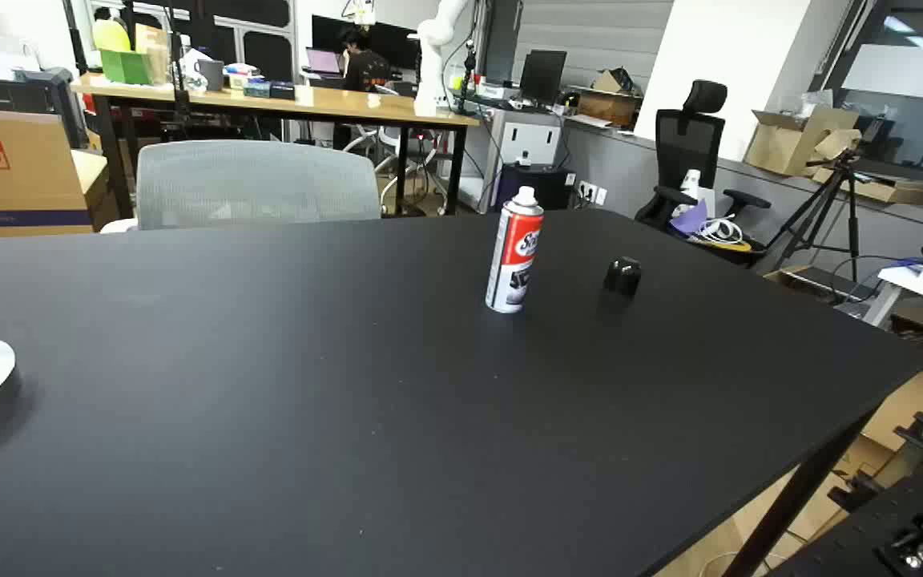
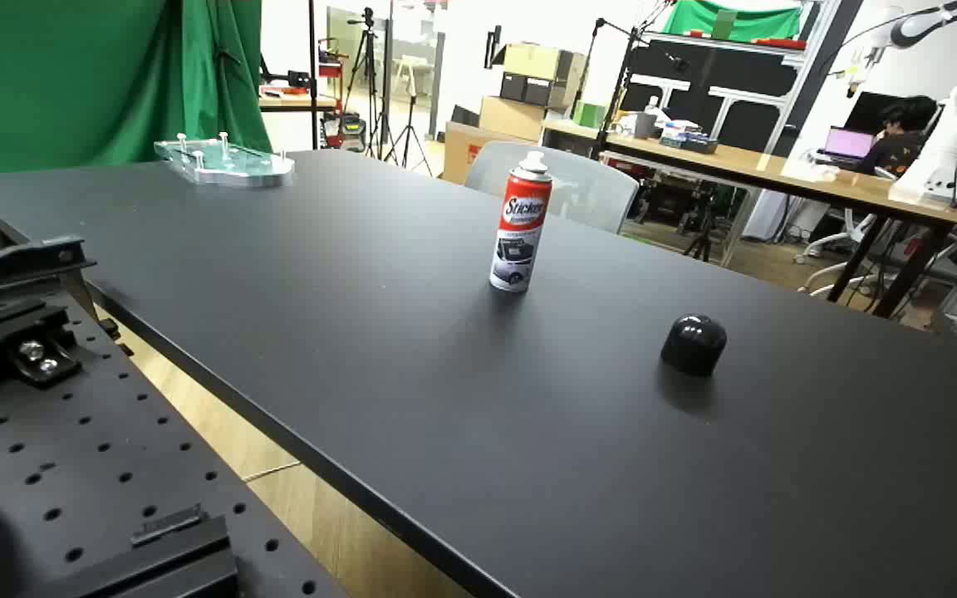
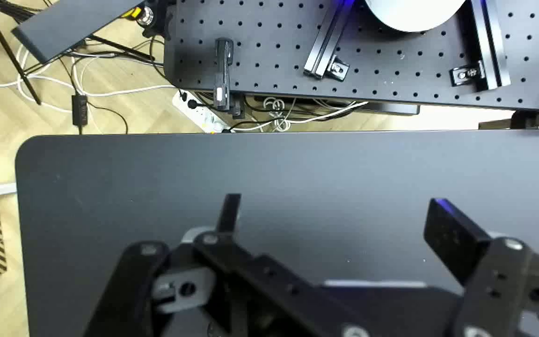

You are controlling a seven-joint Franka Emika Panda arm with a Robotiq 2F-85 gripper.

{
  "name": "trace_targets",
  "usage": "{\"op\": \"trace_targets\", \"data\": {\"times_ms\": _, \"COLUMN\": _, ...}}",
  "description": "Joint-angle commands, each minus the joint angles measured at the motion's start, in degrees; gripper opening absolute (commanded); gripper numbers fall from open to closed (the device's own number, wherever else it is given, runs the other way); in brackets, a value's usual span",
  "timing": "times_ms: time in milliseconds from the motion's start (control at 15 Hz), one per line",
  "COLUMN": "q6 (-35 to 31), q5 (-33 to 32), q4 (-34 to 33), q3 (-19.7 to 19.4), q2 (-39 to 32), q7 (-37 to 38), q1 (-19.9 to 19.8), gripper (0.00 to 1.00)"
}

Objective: Pick the black lid and put it on the bottle

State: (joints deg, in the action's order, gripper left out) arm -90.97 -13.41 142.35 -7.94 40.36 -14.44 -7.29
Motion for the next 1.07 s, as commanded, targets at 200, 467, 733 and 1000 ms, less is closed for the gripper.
{"op": "trace_targets", "data": {"times_ms": 200, "q6": 0.02, "q5": -0.4, "q4": -0.12, "q3": -0.76, "q2": 0.1, "q7": 0.5, "q1": 1.03, "gripper": 1.0}}
{"op": "trace_targets", "data": {"times_ms": 467, "q6": 0.0, "q5": -0.4, "q4": -0.12, "q3": -0.76, "q2": 0.1, "q7": 0.5, "q1": 1.03, "gripper": 1.0}}
{"op": "trace_targets", "data": {"times_ms": 733, "q6": 0.0, "q5": -0.4, "q4": -0.12, "q3": -0.76, "q2": 0.11, "q7": 0.5, "q1": 1.03, "gripper": 1.0}}
{"op": "trace_targets", "data": {"times_ms": 1000, "q6": -6.96, "q5": -1.4, "q4": 0.98, "q3": -2.92, "q2": -3.65, "q7": 1.62, "q1": -0.38, "gripper": 1.0}}
